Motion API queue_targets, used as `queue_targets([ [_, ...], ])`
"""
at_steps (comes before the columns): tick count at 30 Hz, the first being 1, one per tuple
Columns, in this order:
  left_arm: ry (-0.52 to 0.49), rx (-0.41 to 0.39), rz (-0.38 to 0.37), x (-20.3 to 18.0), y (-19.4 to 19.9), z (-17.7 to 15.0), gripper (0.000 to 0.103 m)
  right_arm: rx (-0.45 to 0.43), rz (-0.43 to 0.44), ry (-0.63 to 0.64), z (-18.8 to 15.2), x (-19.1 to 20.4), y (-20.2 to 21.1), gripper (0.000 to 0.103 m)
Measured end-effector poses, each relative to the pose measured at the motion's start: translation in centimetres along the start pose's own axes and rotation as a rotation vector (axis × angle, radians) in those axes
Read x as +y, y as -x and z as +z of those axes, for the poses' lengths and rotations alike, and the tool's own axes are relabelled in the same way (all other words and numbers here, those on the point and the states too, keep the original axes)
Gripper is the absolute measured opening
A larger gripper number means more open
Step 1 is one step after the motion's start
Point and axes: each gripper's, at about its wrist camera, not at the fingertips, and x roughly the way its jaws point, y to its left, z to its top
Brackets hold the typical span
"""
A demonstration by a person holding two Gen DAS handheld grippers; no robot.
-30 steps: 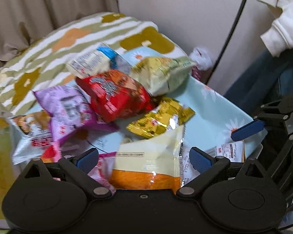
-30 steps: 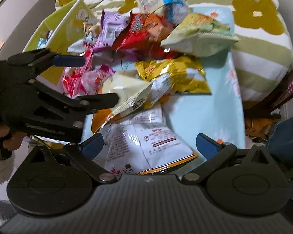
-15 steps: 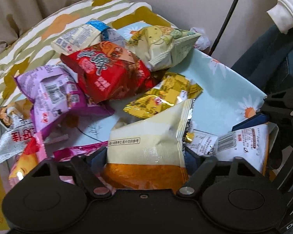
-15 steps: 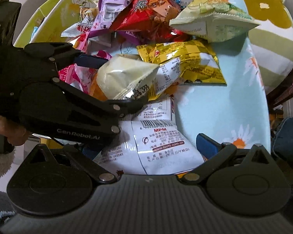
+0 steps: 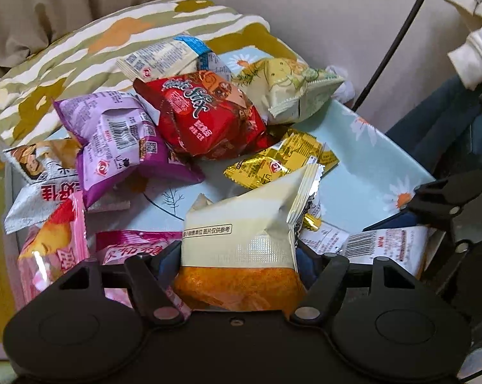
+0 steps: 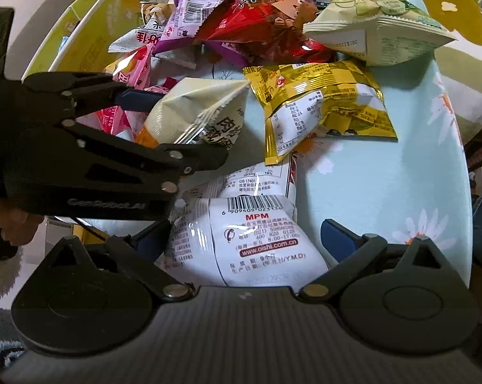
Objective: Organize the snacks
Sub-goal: 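Carry both bags into the yellow box and open both tools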
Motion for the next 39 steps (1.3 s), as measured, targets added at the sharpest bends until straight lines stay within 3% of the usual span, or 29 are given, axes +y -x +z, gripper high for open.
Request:
queue_targets([
  [6,0.035,-0.027,-0.005,0.1,1.4,-0.2,0.075,-0.007,0.016,0.008,-0.3,0.2,-0.1,0.103],
  [15,0.060,-0.067,0.010,0.1,3.5,-0.4,0.075,-0.018,0.049,-0.002,-0.9,0.4,0.8,0.080],
  [29,0.147,-0.147,0.068,1.2,8.0,-0.7,0.075,-0.074,0.052,0.040,-1.3,1.7,4.2,0.078],
  [39,0.241,-0.228,0.164,2.6,12.0,-1.7,0.075,-0.147,0.071,0.129,0.6,4.1,7.4,0.078],
])
